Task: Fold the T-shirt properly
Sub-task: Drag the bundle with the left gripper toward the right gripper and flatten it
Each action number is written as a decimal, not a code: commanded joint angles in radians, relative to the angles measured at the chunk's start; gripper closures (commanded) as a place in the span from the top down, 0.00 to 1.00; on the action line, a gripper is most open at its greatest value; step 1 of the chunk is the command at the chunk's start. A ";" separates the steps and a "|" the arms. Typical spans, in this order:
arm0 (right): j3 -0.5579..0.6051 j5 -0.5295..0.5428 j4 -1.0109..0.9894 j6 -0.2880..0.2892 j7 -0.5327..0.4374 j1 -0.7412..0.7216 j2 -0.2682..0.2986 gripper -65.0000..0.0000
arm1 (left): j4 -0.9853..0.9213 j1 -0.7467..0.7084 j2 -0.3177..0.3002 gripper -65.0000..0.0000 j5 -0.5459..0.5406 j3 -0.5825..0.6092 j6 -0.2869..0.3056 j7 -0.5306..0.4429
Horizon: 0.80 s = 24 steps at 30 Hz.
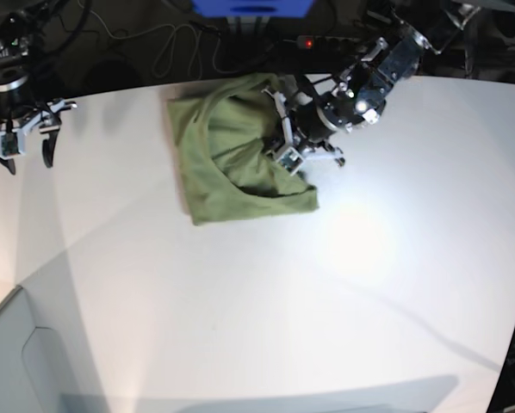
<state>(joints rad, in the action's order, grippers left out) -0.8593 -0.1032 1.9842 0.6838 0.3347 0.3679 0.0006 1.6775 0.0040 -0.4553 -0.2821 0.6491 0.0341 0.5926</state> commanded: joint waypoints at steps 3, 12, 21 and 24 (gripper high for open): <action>-0.039 0.015 0.020 0.014 -0.027 0.000 -0.023 0.58 | -0.014 0.106 0.008 0.00 0.033 0.016 0.002 0.033; -0.090 0.015 0.020 0.014 -0.027 0.032 -0.072 0.58 | -0.181 0.238 0.134 0.00 0.172 0.022 0.002 0.011; -0.088 0.010 0.022 0.014 -0.027 0.035 -0.115 0.58 | -0.455 0.411 0.329 0.00 0.418 0.025 0.010 -0.161; -0.088 0.010 0.022 0.014 -0.027 0.035 -0.115 0.58 | -0.534 0.474 0.375 0.00 0.476 0.084 0.106 -0.202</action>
<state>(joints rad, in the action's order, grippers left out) -0.9424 -0.1081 1.9862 0.6834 0.3321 0.3992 -0.1215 1.1225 0.4557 -0.0940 0.2031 0.7380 0.1490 0.4171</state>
